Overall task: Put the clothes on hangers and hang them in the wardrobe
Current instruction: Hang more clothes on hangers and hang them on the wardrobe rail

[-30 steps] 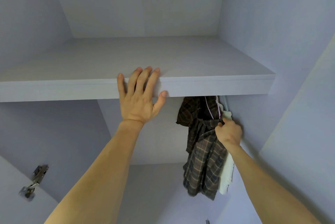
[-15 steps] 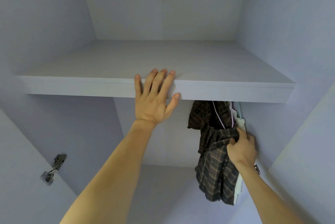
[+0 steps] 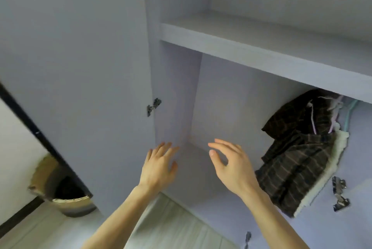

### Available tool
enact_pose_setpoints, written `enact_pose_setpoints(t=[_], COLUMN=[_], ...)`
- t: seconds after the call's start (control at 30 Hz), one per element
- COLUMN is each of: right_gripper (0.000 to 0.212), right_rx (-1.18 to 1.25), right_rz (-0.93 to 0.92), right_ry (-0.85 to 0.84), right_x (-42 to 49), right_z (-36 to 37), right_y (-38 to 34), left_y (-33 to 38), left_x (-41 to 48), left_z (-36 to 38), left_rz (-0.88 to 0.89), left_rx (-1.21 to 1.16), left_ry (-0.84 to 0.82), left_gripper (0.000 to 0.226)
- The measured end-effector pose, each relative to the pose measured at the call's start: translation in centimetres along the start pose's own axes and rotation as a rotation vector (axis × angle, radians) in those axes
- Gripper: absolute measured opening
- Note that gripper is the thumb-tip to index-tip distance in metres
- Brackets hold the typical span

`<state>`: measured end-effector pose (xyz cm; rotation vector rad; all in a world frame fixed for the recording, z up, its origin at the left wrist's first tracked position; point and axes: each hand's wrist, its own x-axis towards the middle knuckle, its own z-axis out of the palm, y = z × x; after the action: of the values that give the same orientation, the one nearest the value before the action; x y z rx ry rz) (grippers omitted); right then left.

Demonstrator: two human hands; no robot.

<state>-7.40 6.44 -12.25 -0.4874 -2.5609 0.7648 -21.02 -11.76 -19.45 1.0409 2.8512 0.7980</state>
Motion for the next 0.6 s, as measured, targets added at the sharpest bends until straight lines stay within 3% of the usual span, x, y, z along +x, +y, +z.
enact_pose_setpoints(t=[0.17,0.3,0.6], right_gripper=[0.031,0.032,0.039], right_rx=[-0.022,0.017,0.061], right_rz=[-0.325,-0.566,-1.053], right_ry=[-0.411,-0.645,-1.076], right_x=[-4.3,-10.7,-26.4], right_z=[10.4,17.5,25.4], right_y=[-10.3,-18.6,-33.2], left_y=[-12.7,-17.7,-14.7], left_x=[-18.7,-34.9,-60.8], left_z=[-4.6,-9.2,-10.9], left_rz=[-0.463,-0.896,-1.526], left_rx=[0.082,0.098,0.002], left_ry=[0.039,0.113,0.273], left_gripper=[0.052,0.06,0.057])
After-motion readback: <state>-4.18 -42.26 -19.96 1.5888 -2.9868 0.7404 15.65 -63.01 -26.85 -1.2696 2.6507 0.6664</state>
